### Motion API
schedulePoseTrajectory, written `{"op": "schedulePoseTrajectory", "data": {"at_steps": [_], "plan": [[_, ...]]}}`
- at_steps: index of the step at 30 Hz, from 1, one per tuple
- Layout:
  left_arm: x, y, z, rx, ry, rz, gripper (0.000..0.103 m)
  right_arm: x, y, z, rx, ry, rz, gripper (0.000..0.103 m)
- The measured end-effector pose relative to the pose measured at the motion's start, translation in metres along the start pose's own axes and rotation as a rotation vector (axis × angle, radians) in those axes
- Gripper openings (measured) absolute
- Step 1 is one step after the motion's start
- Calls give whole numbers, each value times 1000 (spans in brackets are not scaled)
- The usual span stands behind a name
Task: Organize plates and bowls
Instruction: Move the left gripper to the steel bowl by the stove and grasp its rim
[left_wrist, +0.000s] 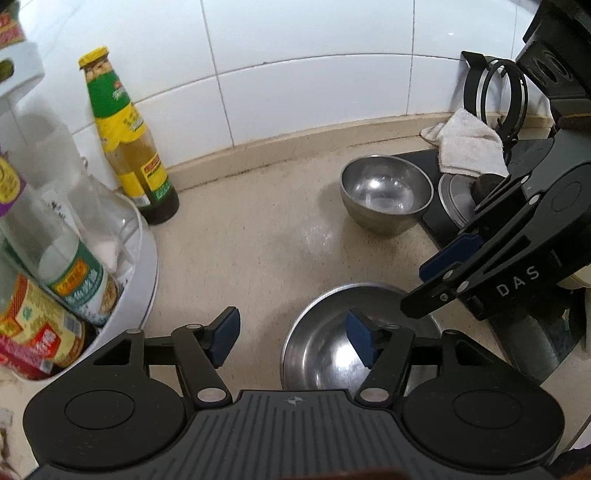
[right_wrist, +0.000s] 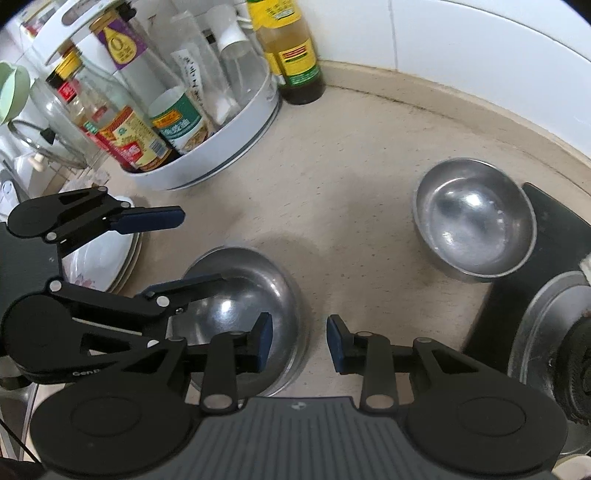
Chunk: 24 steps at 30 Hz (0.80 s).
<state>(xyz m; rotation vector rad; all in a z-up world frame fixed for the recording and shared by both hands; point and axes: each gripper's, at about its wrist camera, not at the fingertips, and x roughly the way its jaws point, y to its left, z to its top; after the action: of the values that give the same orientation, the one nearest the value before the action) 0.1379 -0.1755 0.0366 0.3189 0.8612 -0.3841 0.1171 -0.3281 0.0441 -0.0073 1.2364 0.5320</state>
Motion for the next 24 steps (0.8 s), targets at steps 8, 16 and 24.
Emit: {"op": "schedulePoseTrajectory", "data": {"at_steps": [8,16,24], "plan": [[15,-8,32,54,-27,-3,75,-19,-30,4,85,-63,-59,32],[53,-21,68,129,-22,-24,78,-31,-81,19,204,-109,-155,35],[100,-24,97,190,17,-54,79,-5,-123,36,291,-99,-180,39]]}}
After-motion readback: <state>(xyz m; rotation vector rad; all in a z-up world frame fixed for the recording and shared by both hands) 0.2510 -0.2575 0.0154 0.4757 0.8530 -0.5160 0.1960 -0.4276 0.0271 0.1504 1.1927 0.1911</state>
